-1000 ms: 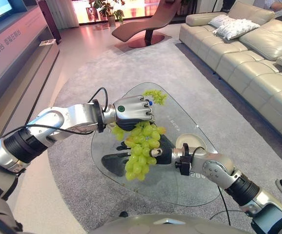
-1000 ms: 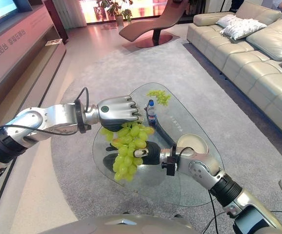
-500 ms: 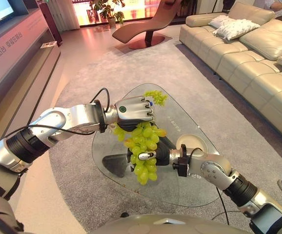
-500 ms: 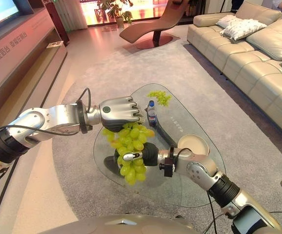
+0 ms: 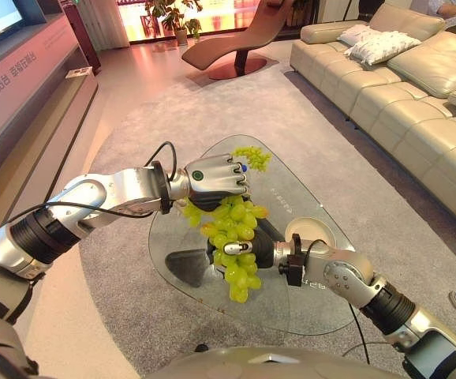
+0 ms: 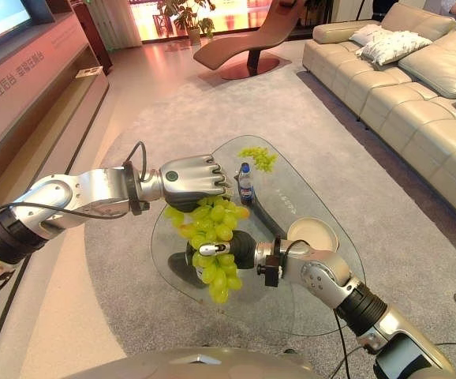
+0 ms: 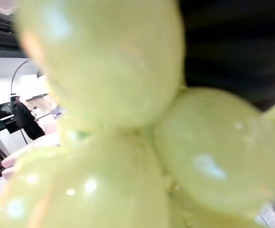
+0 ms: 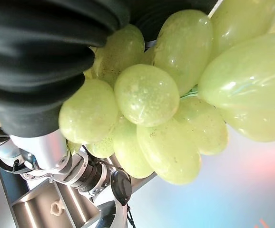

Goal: Pick up fruits into the plate

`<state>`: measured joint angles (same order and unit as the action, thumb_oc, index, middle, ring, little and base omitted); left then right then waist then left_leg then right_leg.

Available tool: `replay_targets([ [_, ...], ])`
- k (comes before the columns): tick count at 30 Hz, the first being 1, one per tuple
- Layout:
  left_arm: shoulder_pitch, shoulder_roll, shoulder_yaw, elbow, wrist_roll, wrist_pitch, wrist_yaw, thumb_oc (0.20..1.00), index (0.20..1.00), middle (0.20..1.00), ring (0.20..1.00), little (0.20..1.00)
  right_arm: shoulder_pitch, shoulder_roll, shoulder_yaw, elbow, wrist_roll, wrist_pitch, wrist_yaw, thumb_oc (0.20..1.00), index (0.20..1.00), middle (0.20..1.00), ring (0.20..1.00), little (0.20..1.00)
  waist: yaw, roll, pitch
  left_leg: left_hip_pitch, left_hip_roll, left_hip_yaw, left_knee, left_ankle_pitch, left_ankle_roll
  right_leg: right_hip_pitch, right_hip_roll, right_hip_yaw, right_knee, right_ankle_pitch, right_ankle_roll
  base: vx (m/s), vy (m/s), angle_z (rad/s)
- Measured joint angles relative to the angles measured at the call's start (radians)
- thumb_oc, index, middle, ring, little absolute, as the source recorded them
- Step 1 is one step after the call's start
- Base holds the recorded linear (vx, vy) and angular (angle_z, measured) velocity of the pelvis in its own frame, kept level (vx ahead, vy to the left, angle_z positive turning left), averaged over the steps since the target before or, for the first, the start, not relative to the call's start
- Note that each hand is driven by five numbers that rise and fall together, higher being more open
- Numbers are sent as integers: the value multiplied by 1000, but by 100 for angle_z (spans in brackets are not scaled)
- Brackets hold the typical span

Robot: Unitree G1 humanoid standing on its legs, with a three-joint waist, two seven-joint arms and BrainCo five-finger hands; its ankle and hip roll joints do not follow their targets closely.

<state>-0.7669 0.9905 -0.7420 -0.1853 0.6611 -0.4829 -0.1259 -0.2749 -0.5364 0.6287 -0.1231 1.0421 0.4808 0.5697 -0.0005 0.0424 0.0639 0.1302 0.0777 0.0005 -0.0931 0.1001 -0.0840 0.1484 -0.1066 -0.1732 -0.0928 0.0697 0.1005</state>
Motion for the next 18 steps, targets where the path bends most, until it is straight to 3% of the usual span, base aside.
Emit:
replay_targets([
  [9,1,-22,19,3,-13,-1,3,1000,1000,1000,1000,1000,10,2,-2,1,0,-2,-18,200,200,200,200,200,1,0,0,0,0,-1,0,0,0,0,0,-1,0,0,0,0,0,0],
  [14,118,-19,122,24,-64,12,19,1000,1000,1000,1000,1000,93,-4,-87,13,-1,-44,-18,200,200,200,200,200,2,0,0,-2,1,-2,-1,-1,1,0,0,-2,0,-1,1,13,0,0],
  [18,330,-23,247,57,-137,18,32,1000,1000,1000,1000,1000,187,-4,-226,82,-5,-109,-15,200,200,200,200,200,8,0,1,-4,1,-2,-1,-2,3,-2,0,-2,-3,-3,4,8,0,0],
])
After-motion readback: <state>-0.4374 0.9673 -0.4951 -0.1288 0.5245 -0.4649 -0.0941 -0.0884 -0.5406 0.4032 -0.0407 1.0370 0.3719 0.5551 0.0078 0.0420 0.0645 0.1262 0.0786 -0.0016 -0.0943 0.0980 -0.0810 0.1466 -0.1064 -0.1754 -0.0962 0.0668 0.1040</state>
